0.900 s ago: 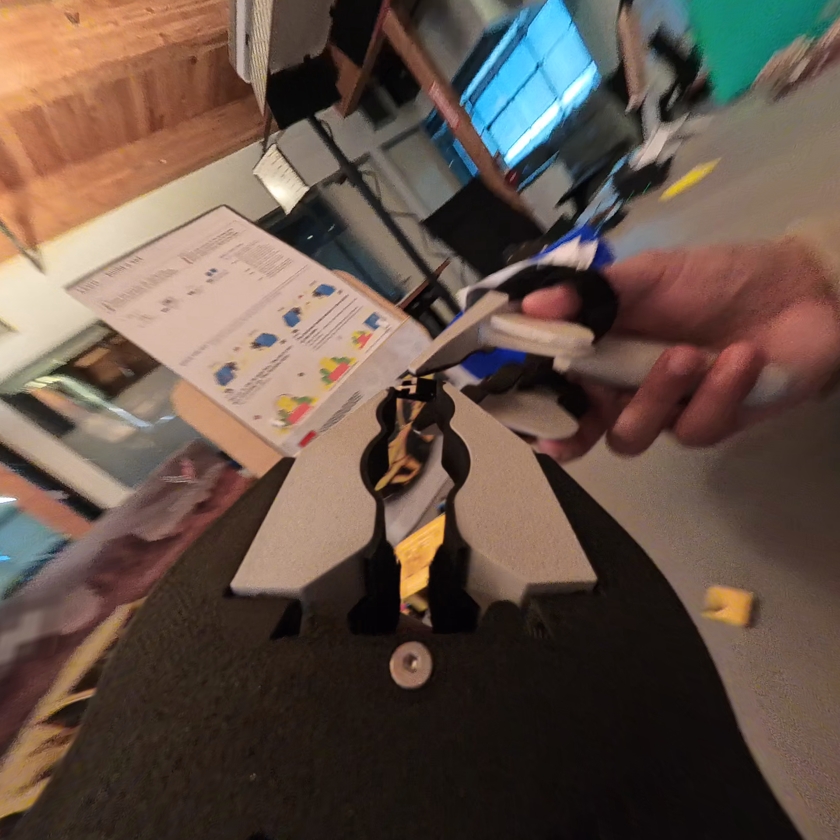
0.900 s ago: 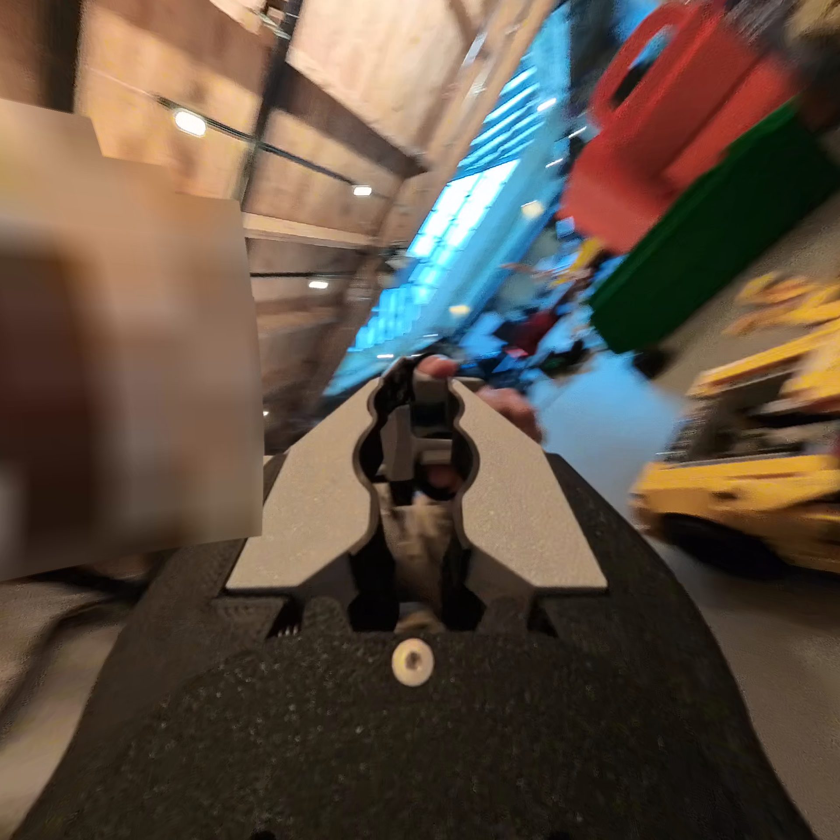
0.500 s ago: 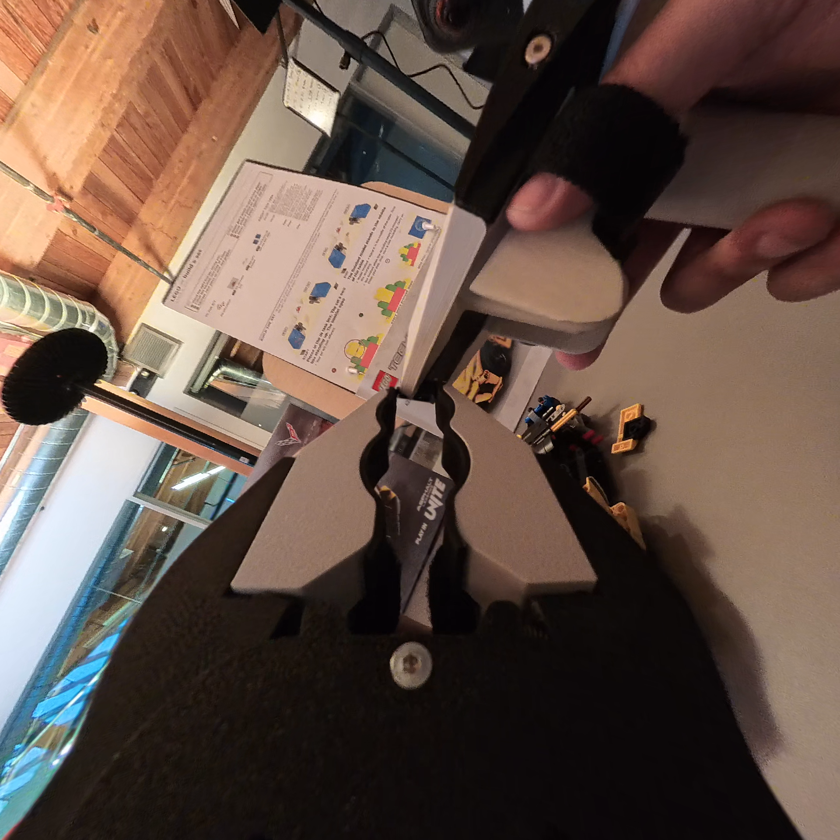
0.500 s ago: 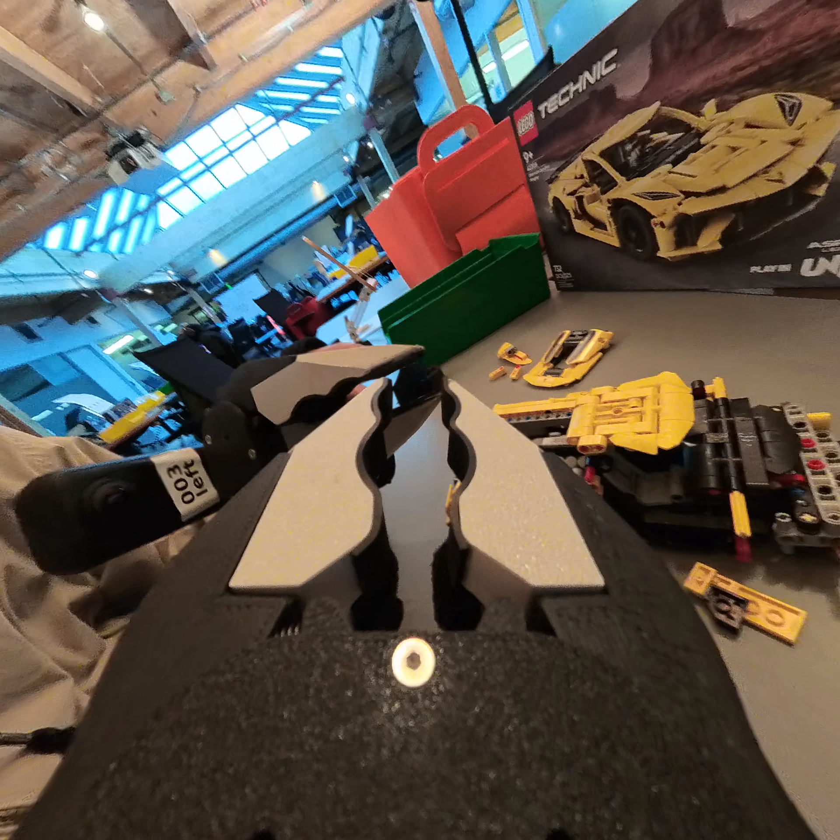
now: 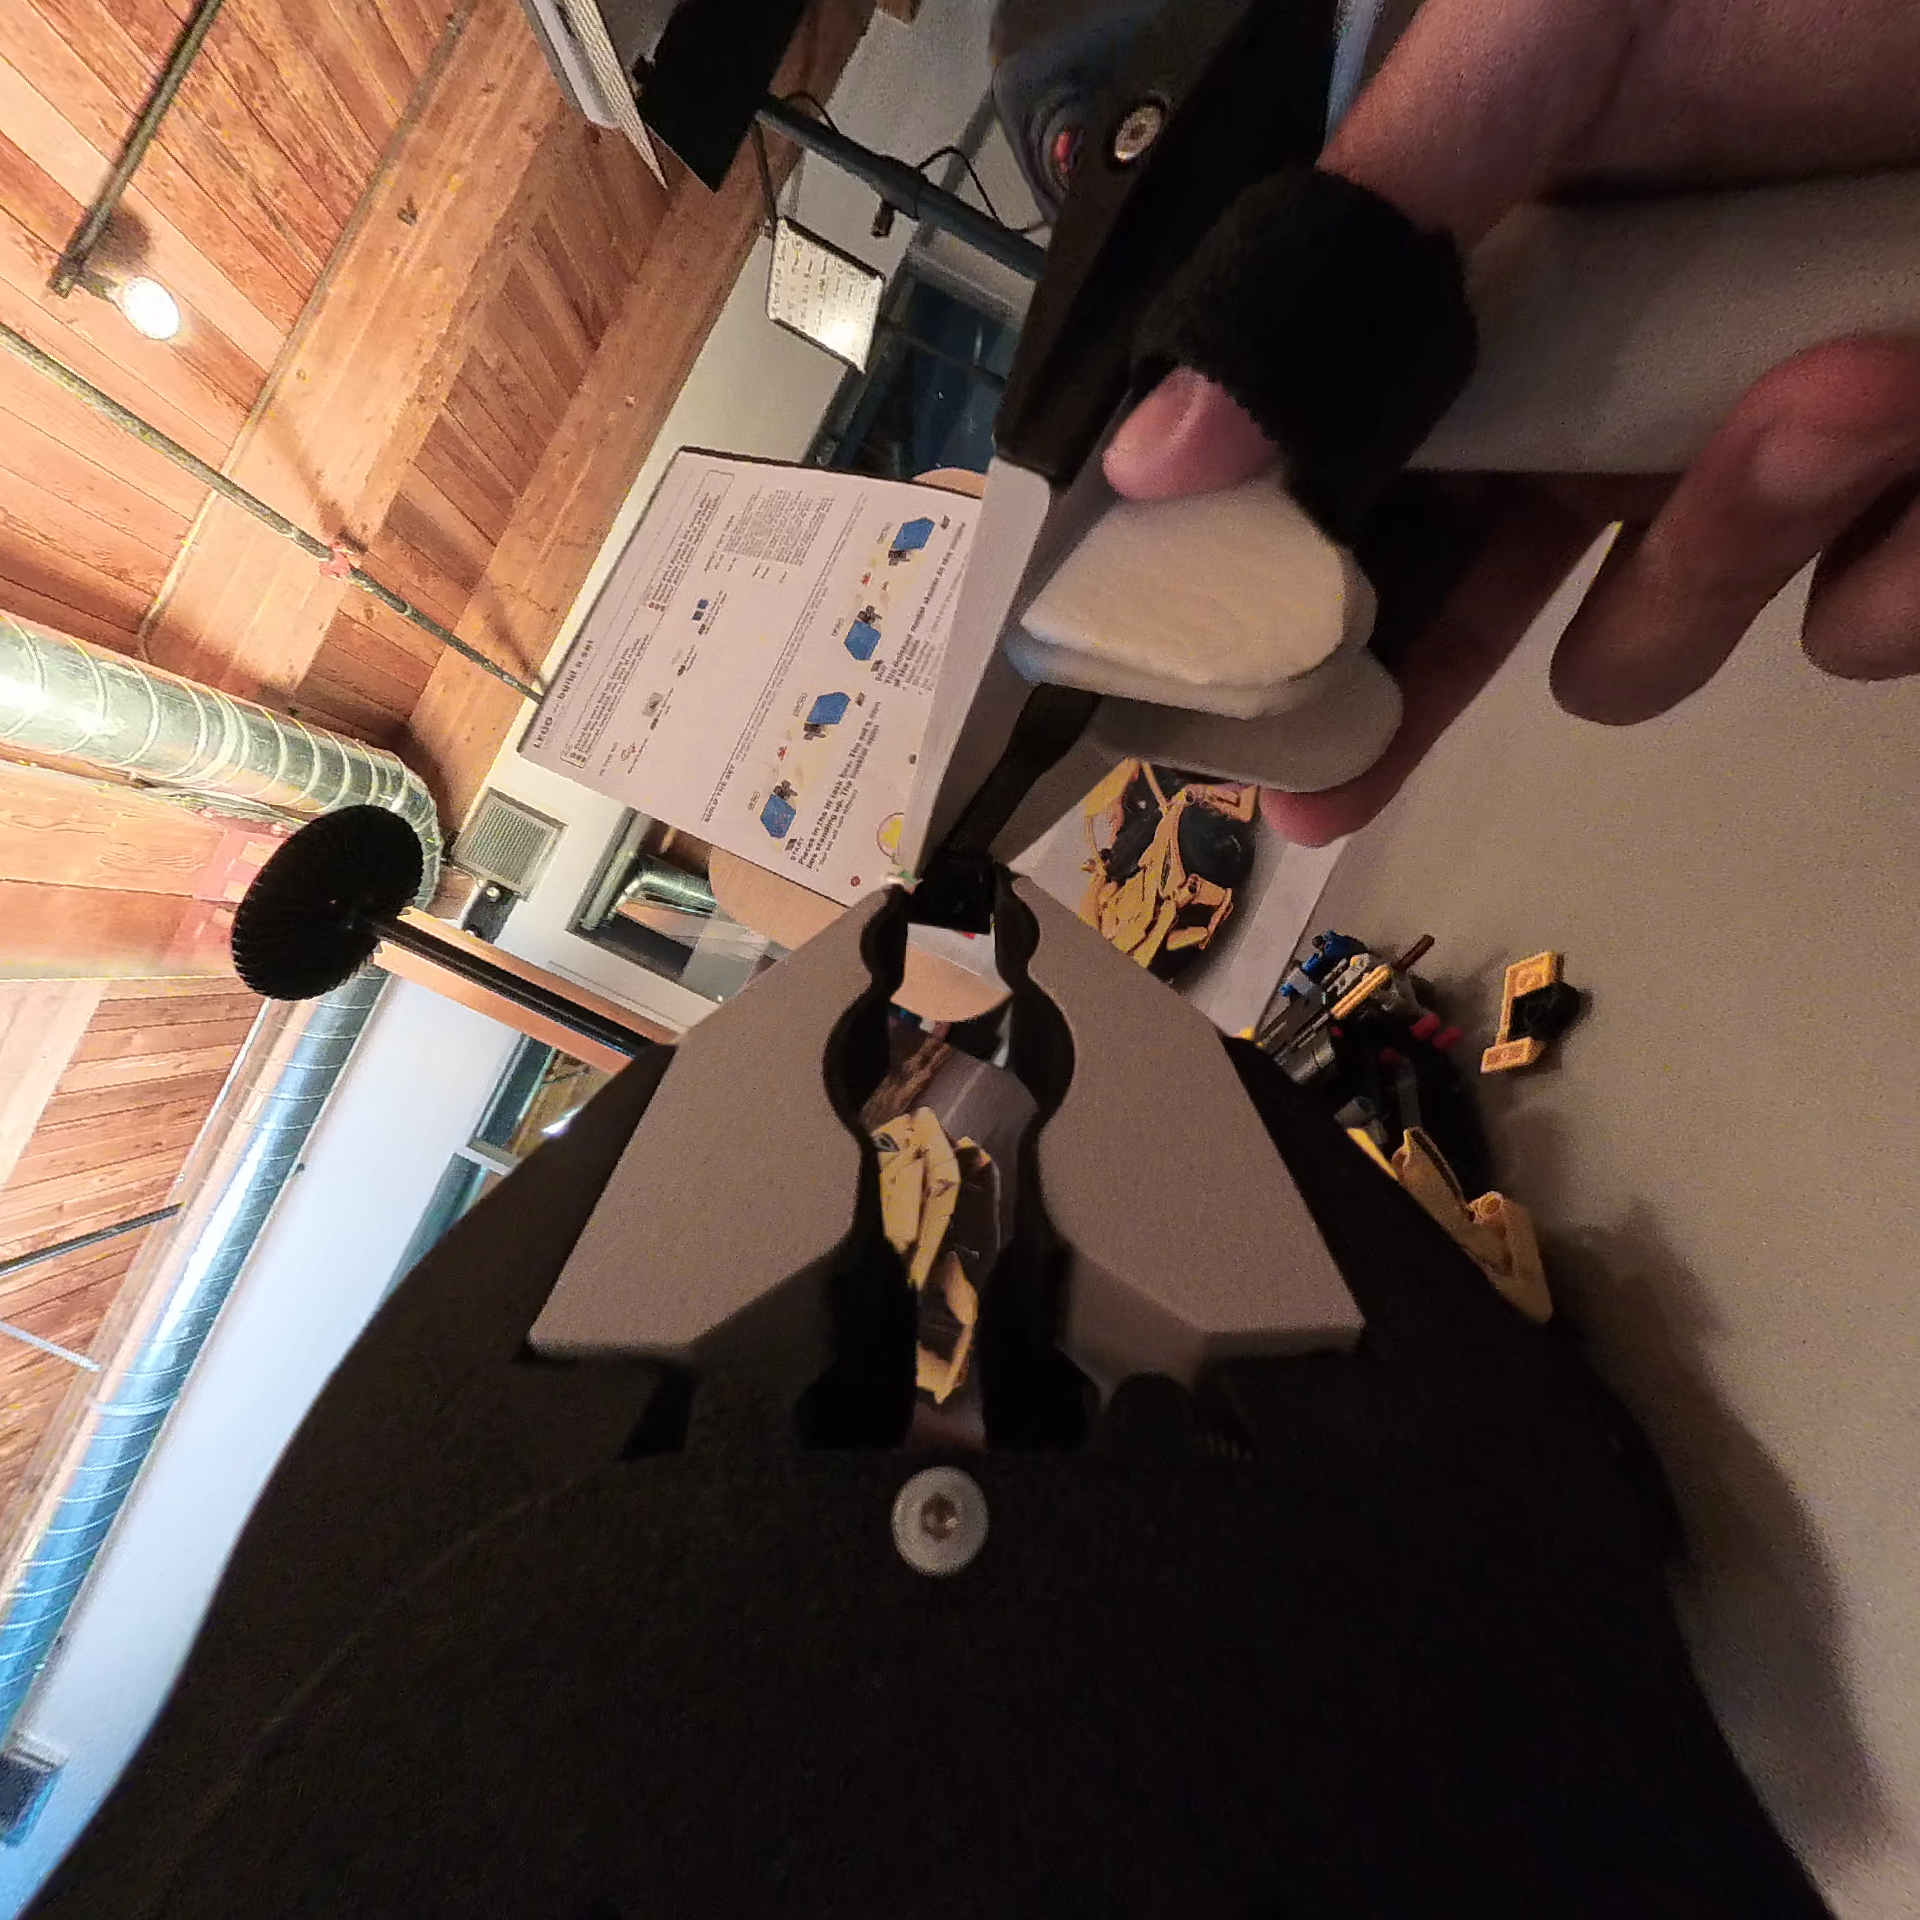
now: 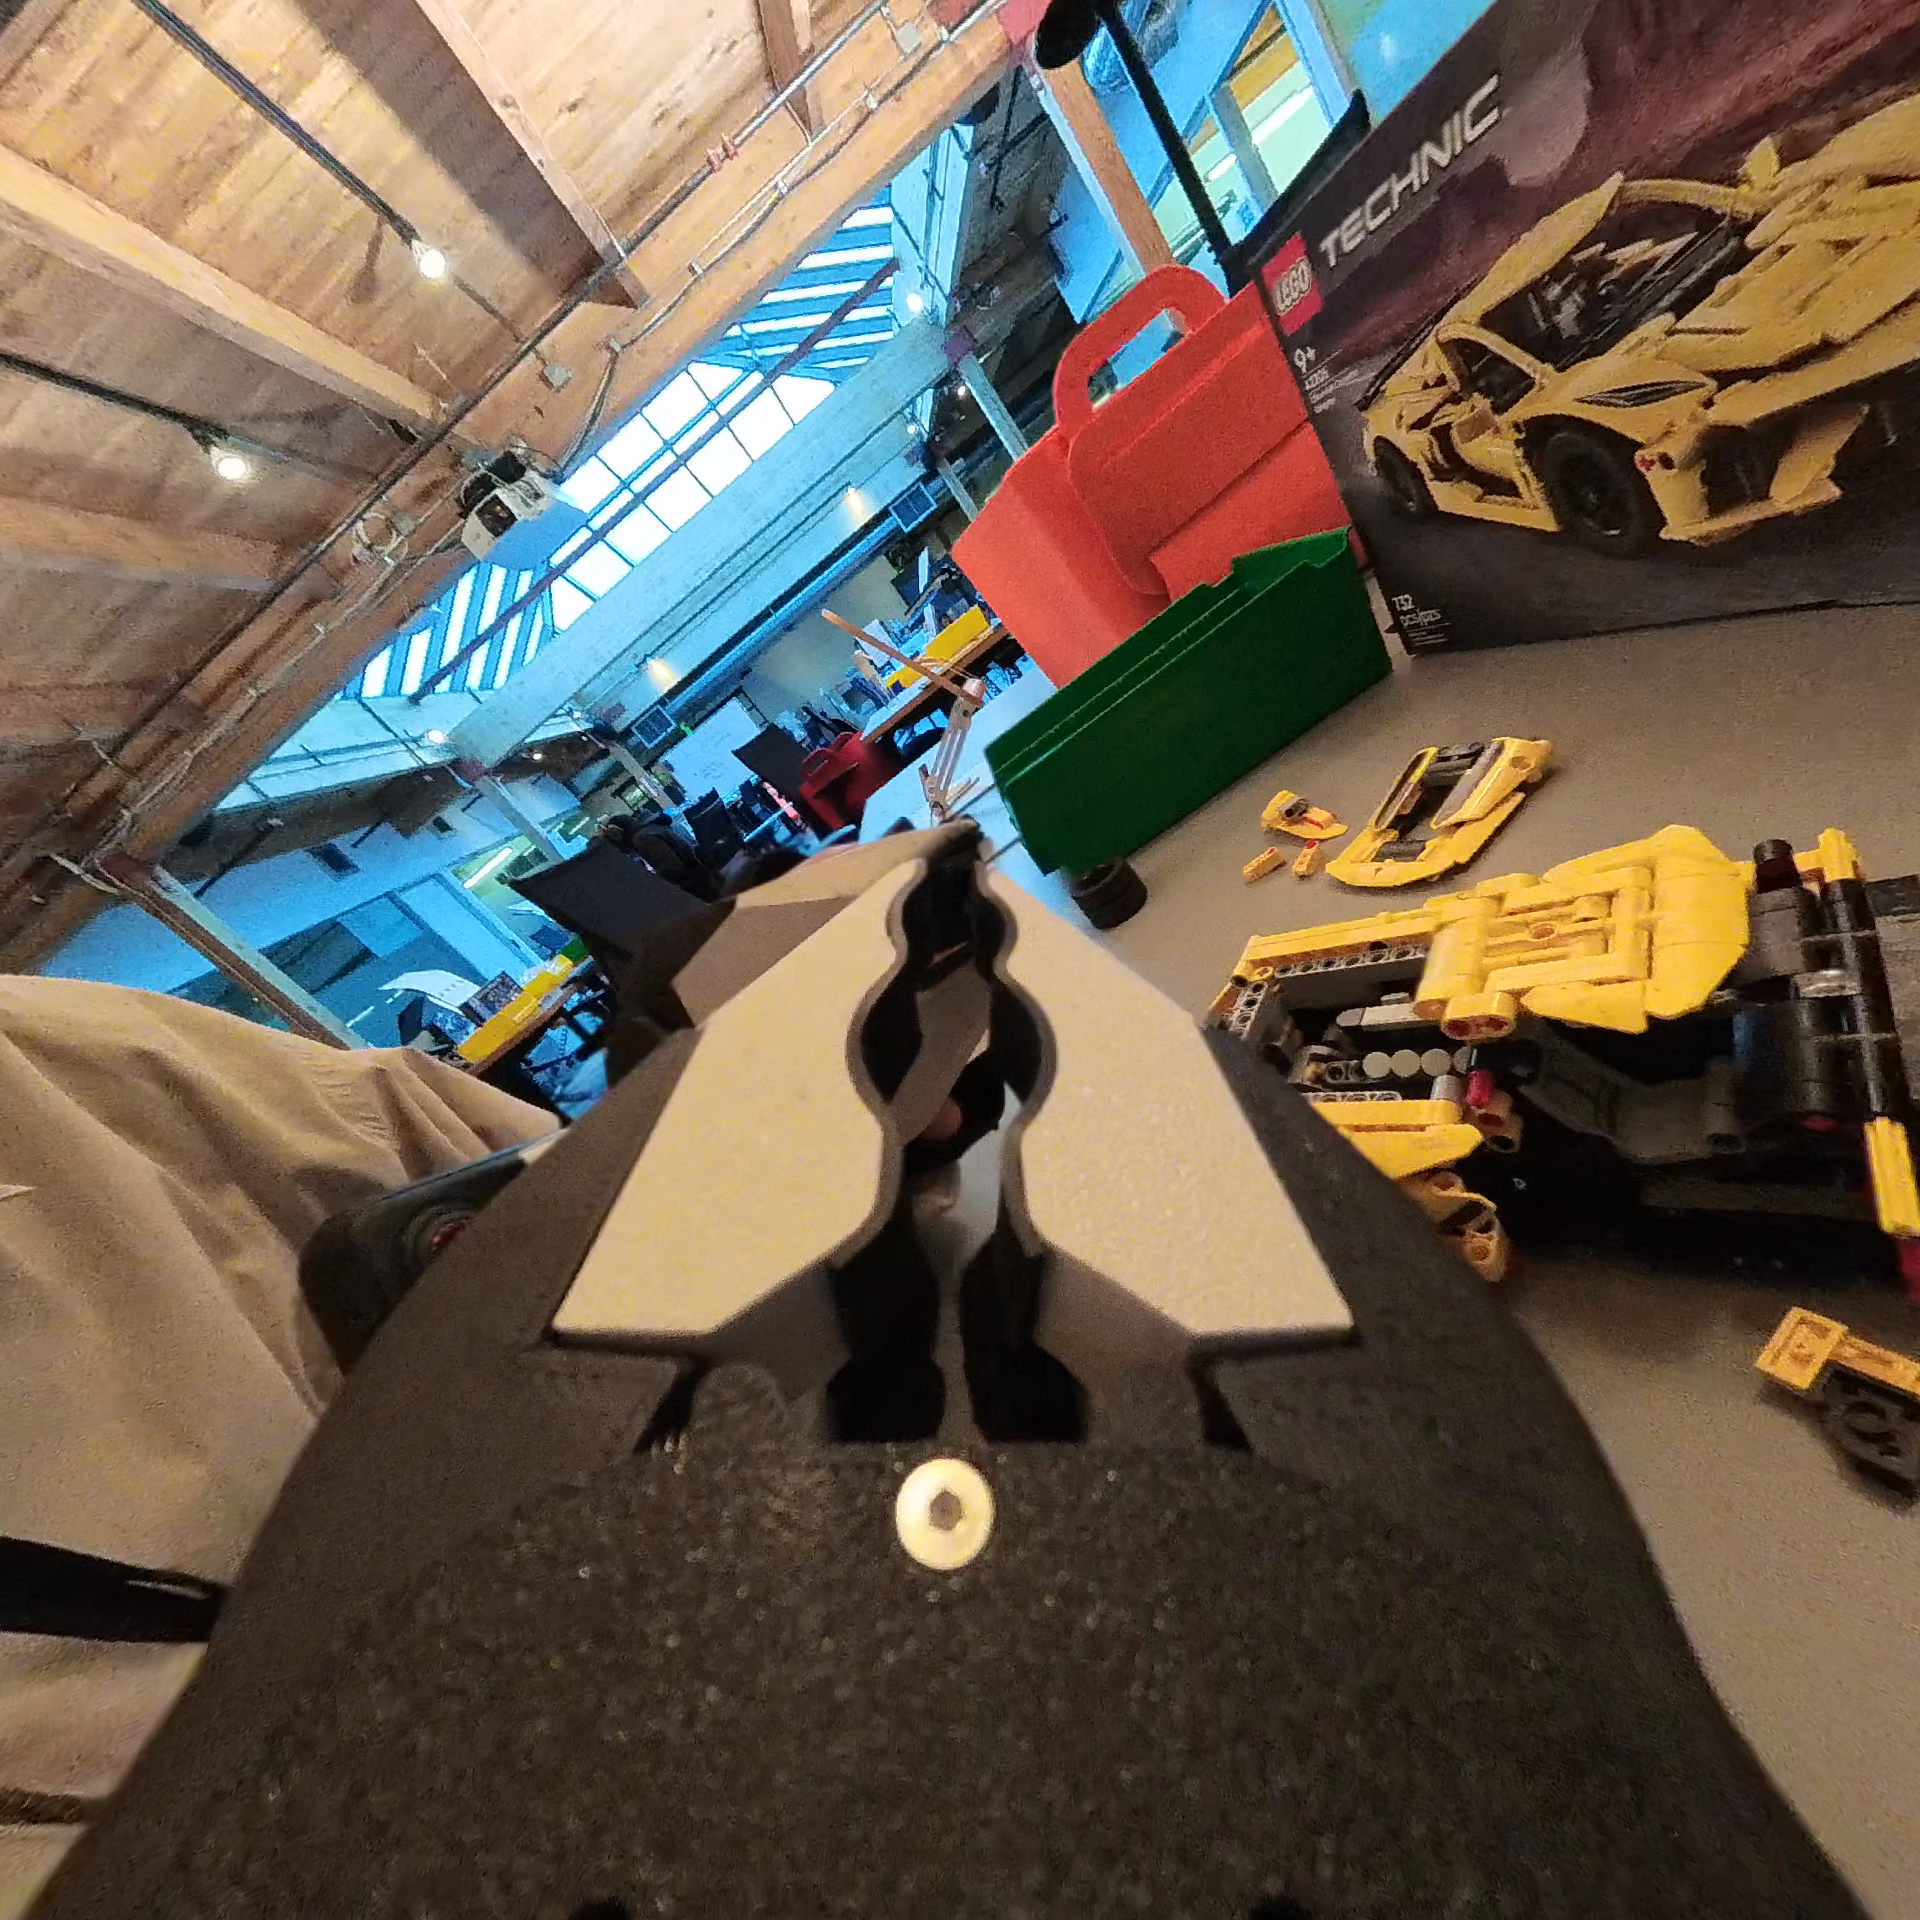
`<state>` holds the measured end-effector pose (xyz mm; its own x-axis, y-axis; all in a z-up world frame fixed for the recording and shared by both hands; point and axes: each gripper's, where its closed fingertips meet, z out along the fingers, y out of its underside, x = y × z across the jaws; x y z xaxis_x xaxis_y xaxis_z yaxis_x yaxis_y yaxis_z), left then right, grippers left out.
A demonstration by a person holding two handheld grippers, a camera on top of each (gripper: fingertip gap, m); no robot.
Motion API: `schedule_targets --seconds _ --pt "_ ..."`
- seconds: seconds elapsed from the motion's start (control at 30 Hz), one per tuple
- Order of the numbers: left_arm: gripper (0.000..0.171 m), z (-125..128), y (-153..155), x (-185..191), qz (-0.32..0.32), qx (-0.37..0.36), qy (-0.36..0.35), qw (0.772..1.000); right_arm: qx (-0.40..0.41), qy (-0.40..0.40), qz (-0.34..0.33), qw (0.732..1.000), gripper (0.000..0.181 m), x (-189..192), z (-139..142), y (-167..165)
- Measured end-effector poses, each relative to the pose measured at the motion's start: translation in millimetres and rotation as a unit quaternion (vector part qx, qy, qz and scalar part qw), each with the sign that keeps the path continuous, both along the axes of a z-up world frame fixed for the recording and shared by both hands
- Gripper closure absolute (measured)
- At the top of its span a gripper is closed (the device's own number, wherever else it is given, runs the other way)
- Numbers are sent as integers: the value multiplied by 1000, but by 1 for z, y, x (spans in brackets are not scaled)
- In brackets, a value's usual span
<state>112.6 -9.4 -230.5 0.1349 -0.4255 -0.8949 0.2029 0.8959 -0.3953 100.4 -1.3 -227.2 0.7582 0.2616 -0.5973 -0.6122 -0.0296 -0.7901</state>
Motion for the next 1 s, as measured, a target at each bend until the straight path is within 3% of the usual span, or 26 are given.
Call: schedule_targets --seconds 0.33,0.43,0.5,0.67,0.77,0.83,0.9,0.97,1.0 --pt "160 9 -9 -9 -10 5 -42 999 11 45 39 998 181 -2 6 -7" --pt "169 25 5 -12 8 -30 -69 997 -55 33 27 998 181 4 -20 -4" --pt "168 29 14 -11 -2 -69 -56 996 -54 55 32 997 181 4 -22 -3" --pt "168 17 13 -3 -58 -158 25 985 -72 -12 -28 997 181 26 -24 -7" --pt "168 -10 -2 3 -122 -234 154 952 -63 -89 -21 994 179 25 -22 -21" --pt "167 -26 0 7 -132 -274 223 926 -154 -173 20 973 158 11 -58 -33" --pt "168 -58 -10 1 -164 -308 356 867 -238 -225 79 942 152 -18 -109 -48" --pt "168 -87 -28 -26 -220 -298 489 790 -293 -250 114 916 143 -41 -148 -60" --pt "168 -94 -27 -29 -214 -282 503 789 -317 -276 111 901 143 -43 -161 -63"
